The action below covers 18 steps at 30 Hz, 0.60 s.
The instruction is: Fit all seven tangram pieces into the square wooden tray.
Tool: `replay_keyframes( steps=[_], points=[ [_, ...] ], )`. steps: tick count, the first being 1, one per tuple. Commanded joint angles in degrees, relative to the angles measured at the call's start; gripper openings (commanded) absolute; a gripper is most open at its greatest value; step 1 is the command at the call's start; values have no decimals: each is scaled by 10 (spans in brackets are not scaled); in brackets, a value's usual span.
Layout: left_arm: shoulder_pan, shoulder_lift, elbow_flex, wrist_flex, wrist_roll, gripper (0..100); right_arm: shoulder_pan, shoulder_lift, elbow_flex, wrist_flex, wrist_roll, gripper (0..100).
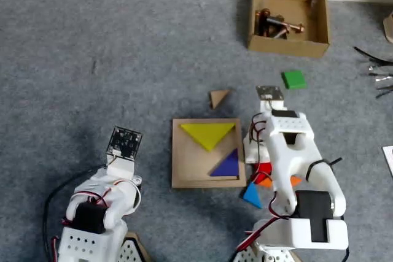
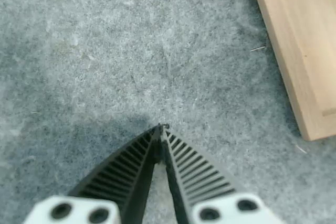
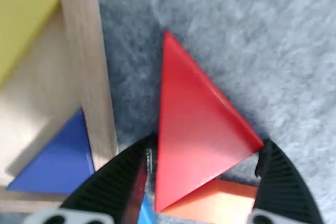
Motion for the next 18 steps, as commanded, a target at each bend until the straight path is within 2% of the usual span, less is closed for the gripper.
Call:
replay_keyframes(
  steps=[1, 18],
  points=[
    [8, -2, 11, 3, 4, 5, 7, -10, 4, -5, -30, 278],
    [8, -2, 11, 3, 4, 5, 7, -10, 0, -5, -40, 278]
  ],
)
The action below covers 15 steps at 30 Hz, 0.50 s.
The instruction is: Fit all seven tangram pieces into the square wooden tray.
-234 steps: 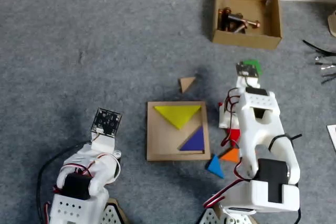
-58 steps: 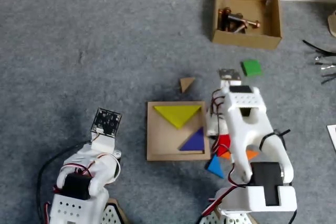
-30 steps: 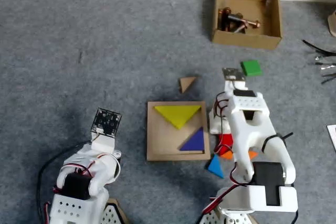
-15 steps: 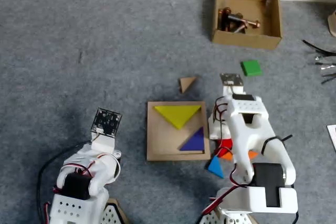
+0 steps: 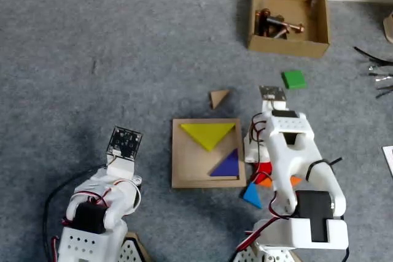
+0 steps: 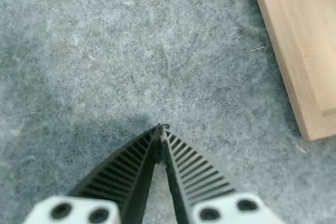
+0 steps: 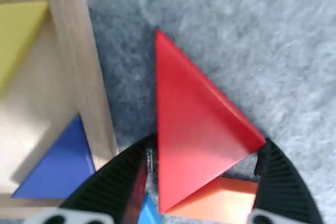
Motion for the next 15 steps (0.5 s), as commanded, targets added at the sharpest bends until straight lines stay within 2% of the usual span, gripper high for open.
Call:
replay_keyframes(
  steps=[1, 11, 15],
  points=[
    [8, -2, 11, 3, 4, 5, 7, -10, -1, -5, -6, 278],
    [8, -2, 11, 3, 4, 5, 7, -14, -2, -52, 1, 278],
    [8, -2, 11, 3, 4, 5, 7, -15, -2, -52, 52, 278]
  ],
)
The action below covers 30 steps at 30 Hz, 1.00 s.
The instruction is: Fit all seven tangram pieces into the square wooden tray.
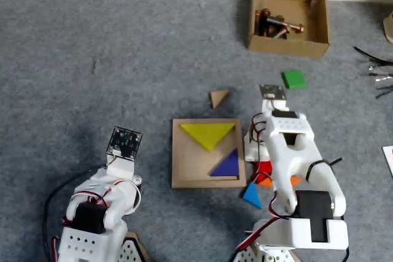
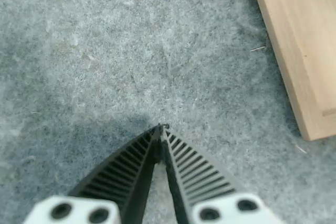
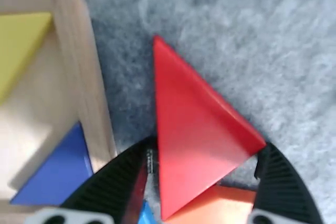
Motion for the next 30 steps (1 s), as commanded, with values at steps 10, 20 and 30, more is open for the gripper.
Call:
replay_keyframes(
  steps=[10, 20, 30],
  points=[
    [8, -2, 11, 3, 4, 5, 7, -15, -4, -68, 29, 278],
    [8, -2, 11, 3, 4, 5, 7, -16, -4, -71, 62, 282],
    [8, -2, 11, 3, 4, 5, 7, -15, -16, -71, 62, 341]
  ],
)
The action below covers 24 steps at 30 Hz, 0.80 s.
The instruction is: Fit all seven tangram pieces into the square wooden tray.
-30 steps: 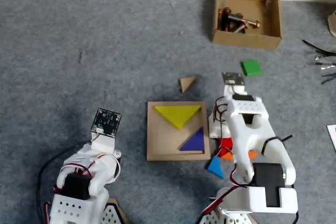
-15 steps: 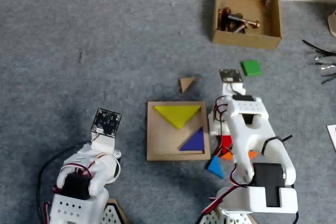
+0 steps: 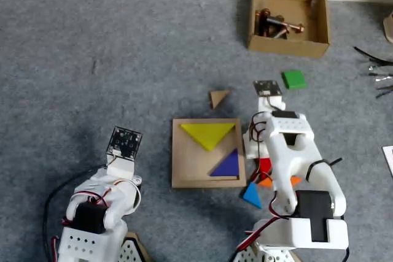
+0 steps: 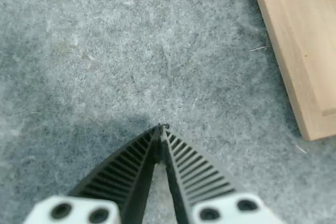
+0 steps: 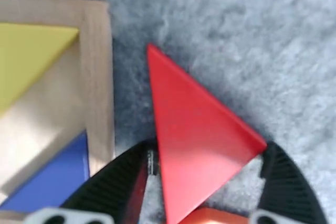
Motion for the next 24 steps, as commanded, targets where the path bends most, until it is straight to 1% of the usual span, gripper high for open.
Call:
replay_keyframes(
  steps=[1, 5, 15, 18, 21, 24],
  points=[
    [8, -2, 11, 3, 4, 5, 7, -15, -17, -25, 10, 348],
    [8, -2, 11, 3, 4, 5, -3, -15, -17, -25, 30, 350],
    [8, -2, 11, 3, 4, 5, -22, -12, -14, -37, 34, 350],
    [8, -2, 11, 3, 4, 5, -38, -12, -14, -37, 53, 350],
    [8, -2, 11, 3, 4, 5, -41, -13, -14, -36, 50, 349],
    [8, -2, 11, 3, 4, 5, -39, -15, -14, -34, 49, 323]
  ],
)
